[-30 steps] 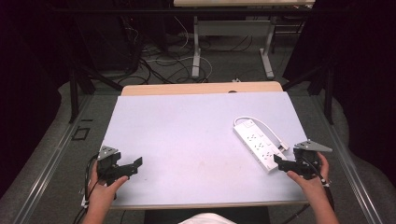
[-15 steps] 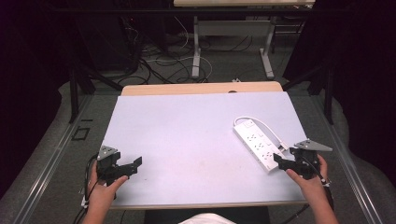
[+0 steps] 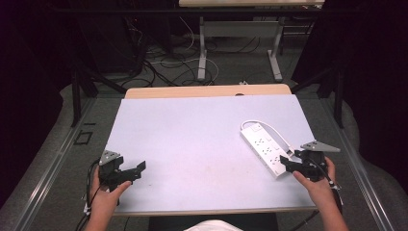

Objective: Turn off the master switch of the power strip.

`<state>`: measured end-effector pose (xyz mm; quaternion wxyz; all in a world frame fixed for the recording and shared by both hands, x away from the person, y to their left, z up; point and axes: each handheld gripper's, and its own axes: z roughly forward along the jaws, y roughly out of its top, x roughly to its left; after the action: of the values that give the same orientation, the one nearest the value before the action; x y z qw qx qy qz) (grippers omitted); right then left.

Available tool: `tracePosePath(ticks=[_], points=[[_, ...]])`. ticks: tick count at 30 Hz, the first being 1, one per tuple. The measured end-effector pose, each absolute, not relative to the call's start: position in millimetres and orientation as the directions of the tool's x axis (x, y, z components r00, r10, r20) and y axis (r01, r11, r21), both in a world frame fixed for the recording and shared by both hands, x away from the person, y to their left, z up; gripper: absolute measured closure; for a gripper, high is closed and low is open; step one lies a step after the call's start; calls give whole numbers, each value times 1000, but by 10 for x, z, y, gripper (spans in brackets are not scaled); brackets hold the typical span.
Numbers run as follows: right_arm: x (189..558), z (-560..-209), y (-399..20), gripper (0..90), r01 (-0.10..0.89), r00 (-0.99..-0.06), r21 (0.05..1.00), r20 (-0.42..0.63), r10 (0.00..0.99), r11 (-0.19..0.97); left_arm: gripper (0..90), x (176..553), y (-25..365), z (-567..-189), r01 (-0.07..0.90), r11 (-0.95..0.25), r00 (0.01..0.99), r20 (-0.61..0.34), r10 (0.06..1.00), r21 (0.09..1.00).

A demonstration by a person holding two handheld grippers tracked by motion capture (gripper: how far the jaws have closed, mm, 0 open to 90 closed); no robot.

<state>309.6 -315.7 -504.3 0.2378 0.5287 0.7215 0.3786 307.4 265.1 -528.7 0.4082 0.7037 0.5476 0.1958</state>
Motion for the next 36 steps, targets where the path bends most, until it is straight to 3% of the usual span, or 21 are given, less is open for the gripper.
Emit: tracePosePath(ticks=[14, 21, 36], points=[[3226, -4911, -3019, 529, 589, -362, 781, 28, 932, 206, 72, 3074, 2643, -5287, 613, -73, 326, -167, 931, 787], [3311, -4863, -2981, 683, 592, -393, 771, 22, 919, 235, 73, 3072, 2646, -5285, 609, -70, 324, -167, 931, 790], [3422, -4784, -2977, 873, 599, -416, 754, 8, 909, 268, 74, 3073, 2648, -5287, 609, -75, 323, -161, 933, 790]])
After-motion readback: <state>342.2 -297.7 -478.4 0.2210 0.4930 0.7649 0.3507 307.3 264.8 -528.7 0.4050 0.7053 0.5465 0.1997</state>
